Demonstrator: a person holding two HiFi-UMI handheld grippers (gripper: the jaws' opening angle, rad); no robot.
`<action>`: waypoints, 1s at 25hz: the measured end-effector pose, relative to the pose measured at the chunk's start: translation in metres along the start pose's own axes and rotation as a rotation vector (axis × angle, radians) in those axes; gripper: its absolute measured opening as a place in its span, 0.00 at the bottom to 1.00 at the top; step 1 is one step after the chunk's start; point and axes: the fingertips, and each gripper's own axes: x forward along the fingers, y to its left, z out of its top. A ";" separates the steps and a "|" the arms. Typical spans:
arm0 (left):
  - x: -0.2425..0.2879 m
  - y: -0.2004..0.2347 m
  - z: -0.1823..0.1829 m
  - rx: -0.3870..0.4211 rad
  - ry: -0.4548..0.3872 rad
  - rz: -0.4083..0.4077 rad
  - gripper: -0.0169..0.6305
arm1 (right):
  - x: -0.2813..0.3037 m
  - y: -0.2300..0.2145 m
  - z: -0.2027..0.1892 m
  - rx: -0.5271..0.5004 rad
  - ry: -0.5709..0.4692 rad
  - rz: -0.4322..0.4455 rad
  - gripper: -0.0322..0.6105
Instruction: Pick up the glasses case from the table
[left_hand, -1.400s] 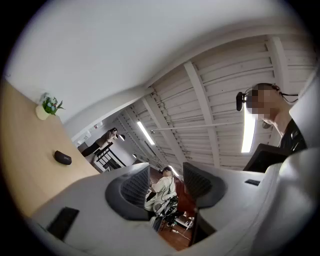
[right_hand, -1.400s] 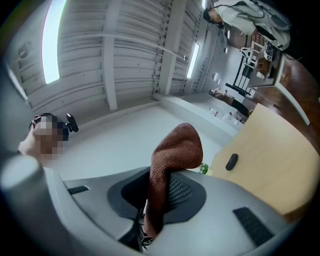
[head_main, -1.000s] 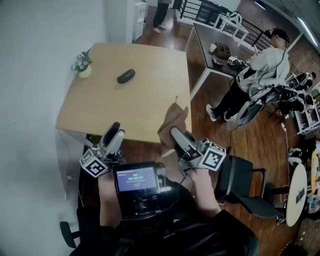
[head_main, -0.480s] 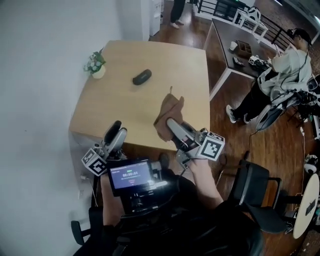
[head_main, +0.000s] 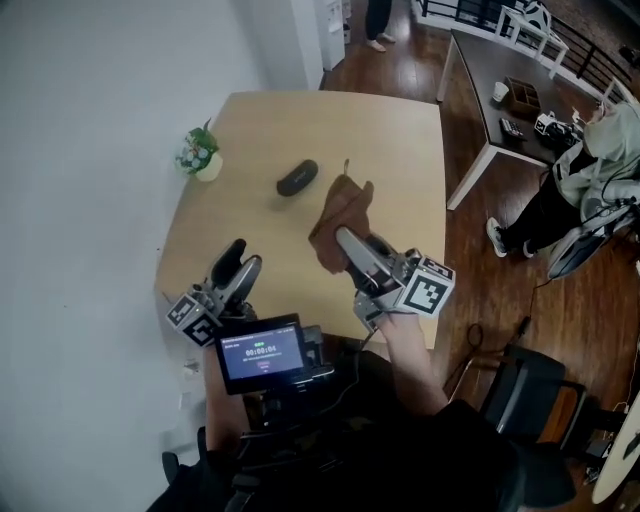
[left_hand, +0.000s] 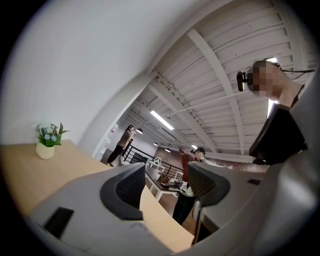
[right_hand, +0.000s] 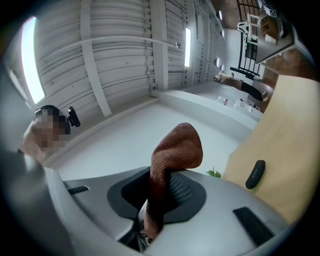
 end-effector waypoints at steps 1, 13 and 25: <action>0.010 0.005 -0.001 0.001 0.009 0.001 0.41 | 0.001 -0.010 0.007 0.011 -0.012 -0.001 0.14; 0.076 0.071 0.009 -0.058 0.067 -0.114 0.41 | 0.029 -0.072 0.035 -0.012 -0.098 -0.116 0.14; 0.097 0.146 0.022 0.066 0.215 -0.218 0.47 | 0.091 -0.069 0.015 -0.074 -0.148 -0.257 0.14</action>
